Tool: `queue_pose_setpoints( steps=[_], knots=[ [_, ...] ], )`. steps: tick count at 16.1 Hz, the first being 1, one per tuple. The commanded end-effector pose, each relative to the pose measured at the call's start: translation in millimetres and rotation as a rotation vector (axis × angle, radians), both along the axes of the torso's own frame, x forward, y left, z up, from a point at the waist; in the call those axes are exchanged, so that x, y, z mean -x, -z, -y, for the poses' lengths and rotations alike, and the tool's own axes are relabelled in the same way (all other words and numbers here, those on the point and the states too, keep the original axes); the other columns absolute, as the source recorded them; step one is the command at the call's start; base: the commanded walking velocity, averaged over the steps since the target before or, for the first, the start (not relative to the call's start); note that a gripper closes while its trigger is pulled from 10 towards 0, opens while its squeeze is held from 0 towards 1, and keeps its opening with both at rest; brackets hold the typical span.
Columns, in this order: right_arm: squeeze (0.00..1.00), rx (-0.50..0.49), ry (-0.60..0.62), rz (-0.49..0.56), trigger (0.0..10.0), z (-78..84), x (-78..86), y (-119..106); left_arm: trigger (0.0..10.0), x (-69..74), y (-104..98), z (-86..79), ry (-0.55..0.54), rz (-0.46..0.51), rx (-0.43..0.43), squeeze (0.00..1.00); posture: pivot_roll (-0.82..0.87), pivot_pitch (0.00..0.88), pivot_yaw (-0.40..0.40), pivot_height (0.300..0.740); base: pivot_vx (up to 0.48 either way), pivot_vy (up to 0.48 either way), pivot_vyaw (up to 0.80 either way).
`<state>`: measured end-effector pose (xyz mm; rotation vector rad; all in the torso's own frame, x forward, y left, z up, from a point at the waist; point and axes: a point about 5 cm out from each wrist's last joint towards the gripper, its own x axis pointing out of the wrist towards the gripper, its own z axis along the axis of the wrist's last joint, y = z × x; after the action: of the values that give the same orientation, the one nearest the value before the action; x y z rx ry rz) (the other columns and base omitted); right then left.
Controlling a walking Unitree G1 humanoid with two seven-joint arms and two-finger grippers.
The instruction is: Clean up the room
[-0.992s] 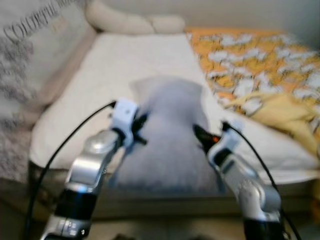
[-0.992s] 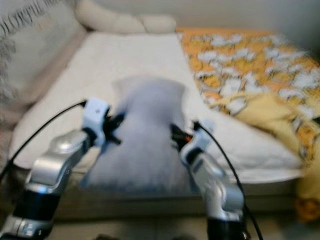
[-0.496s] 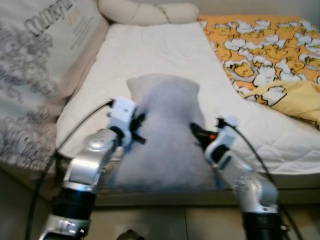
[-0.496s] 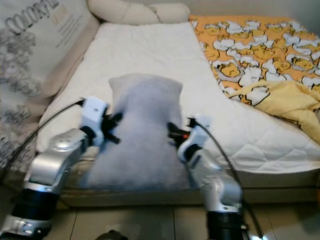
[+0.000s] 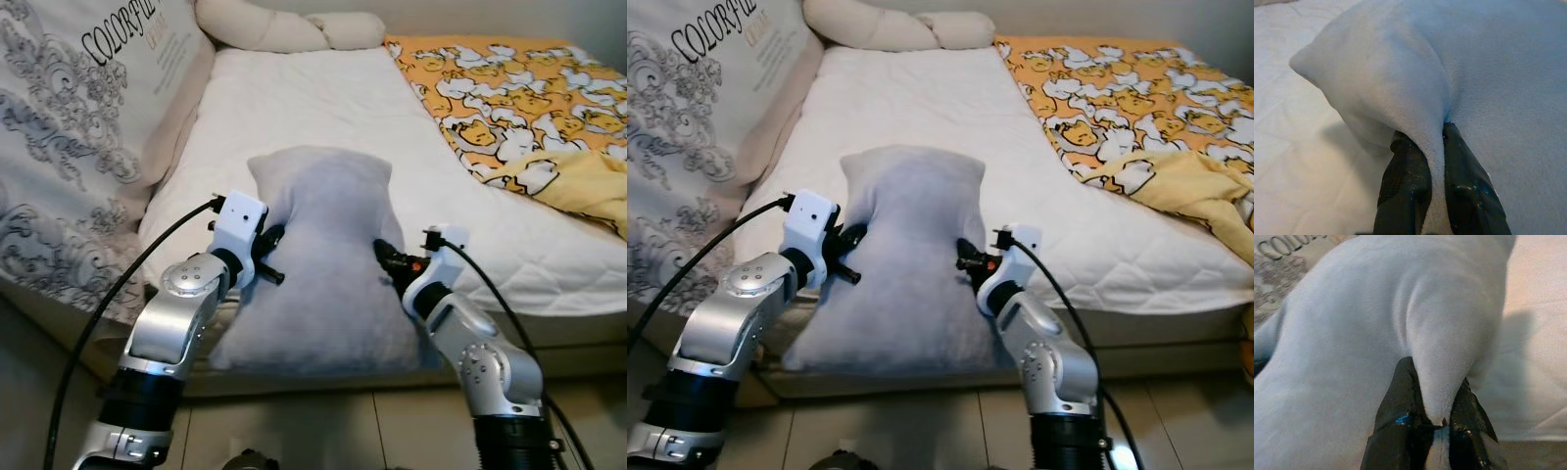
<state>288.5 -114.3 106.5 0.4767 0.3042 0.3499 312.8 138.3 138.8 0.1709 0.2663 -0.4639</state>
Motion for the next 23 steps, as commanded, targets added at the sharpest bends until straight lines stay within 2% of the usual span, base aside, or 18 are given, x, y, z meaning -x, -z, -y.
queue_pose_setpoints(
  steps=[1, 5, 7, 8, 10, 16, 20, 23],
  knots=[
    [0.00, 0.010, 0.012, 0.037, 10.0, 4.0, -3.3, -7, 10.0, -1.0, -10, 3.4, 0.006, 0.038, 0.011, 0.00, -0.06, 0.000, -0.001, 0.740, 0.000, 0.304, 0.00],
    [0.00, 0.024, 0.032, 0.050, 10.0, 6.6, -3.6, -8, 10.0, 1.7, -12, 0.0, -0.047, 0.071, 0.028, 0.00, -0.07, 0.000, 0.002, 0.740, 0.000, 0.000, 0.00],
    [0.00, 0.117, 0.063, 0.092, 10.0, 7.7, -6.5, -11, 10.0, -2.9, -19, -3.9, -0.101, 0.107, 0.047, 0.00, -0.07, 0.000, -0.003, 0.740, 0.000, 0.000, 0.00],
    [0.00, 0.141, 0.026, 0.144, 10.0, 5.1, -6.4, -13, 10.0, -3.7, -21, -4.8, -0.105, 0.121, 0.067, 0.00, -0.07, 0.000, -0.003, 0.740, 0.000, 0.000, 0.00],
    [0.00, 0.084, -0.028, 0.105, 10.0, 2.3, -3.5, -9, 10.0, -3.8, -21, -7.0, -0.116, 0.117, 0.065, 0.00, -0.06, 0.000, 0.000, 0.740, 0.127, 0.000, 0.00],
    [0.00, 0.092, -0.029, 0.111, 10.0, 0.6, -6.1, -8, 10.0, -8.5, -25, -8.7, -0.109, 0.129, 0.046, 0.00, -0.07, 0.000, 0.006, 0.740, 0.293, 0.000, 0.34],
    [0.00, 0.095, -0.085, 0.092, 10.0, -6.0, -4.7, -4, 10.0, -8.7, -25, -9.1, -0.113, 0.126, 0.045, 0.00, -0.06, 0.000, 0.000, 0.740, 0.300, 0.000, 0.00],
    [0.00, 0.125, -0.143, 0.104, 10.0, -13.9, -5.5, -4, 10.0, -8.0, -23, -15.8, -0.122, 0.119, 0.037, 0.00, -0.07, 0.000, 0.002, 0.740, 0.305, 0.000, 0.00]
  ],
)
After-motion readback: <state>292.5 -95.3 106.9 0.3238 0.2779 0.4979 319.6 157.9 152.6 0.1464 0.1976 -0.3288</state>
